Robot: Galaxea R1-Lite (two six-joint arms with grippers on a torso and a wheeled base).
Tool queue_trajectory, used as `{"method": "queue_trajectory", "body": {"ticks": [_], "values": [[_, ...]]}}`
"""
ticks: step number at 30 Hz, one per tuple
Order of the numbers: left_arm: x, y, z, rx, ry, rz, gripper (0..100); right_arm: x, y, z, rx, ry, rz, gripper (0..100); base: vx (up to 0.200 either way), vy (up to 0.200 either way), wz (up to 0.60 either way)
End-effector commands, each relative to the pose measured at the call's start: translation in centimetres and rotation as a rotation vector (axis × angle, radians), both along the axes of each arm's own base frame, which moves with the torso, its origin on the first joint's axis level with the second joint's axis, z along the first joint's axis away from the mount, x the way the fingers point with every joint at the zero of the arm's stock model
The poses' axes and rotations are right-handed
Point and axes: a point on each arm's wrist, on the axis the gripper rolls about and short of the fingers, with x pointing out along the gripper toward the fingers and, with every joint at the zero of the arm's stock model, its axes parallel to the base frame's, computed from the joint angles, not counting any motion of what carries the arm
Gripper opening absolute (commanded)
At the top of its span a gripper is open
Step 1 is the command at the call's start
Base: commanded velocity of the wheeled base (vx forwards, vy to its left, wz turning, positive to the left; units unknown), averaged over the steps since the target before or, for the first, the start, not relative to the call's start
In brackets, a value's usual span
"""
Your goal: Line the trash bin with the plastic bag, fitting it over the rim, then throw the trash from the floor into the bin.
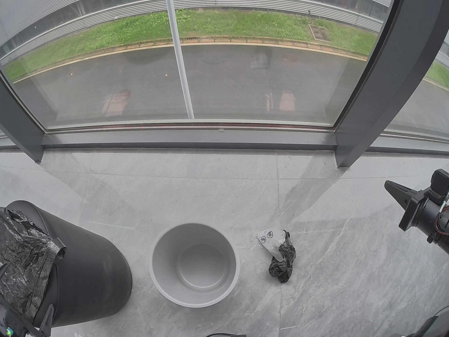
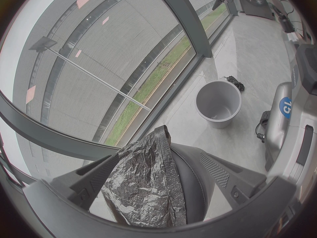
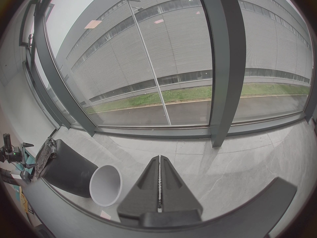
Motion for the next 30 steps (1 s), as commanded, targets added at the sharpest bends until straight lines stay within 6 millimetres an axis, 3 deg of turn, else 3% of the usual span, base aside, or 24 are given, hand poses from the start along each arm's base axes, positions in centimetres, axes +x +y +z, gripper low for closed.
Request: {"method": "queue_trajectory", "body": {"ticks": [1,9,14,30], "values": [[0.8,-0.1,0.6,-0.016,0.041,0.006,100,0.7,0.0,-0.6,-0.008,0.035,-0.01,0,0.0,0.0,0.0],[2.1,-0.3,1.3,-0.158,0.111,0.015,100,0.7,0.0,-0.9,-0.011,0.048,-0.012,0,0.0,0.0,0.0],[3.4,-0.5,3.5,-0.356,0.104,0.062,100,1.0,0.1,-1.2,-0.015,0.057,-0.01,0,0.0,0.0,0.0],[7.2,-0.4,5.6,-0.308,0.19,0.225,100,0.9,-0.2,-0.9,-0.007,0.042,-0.023,0,0.0,0.0,0.0]]}}
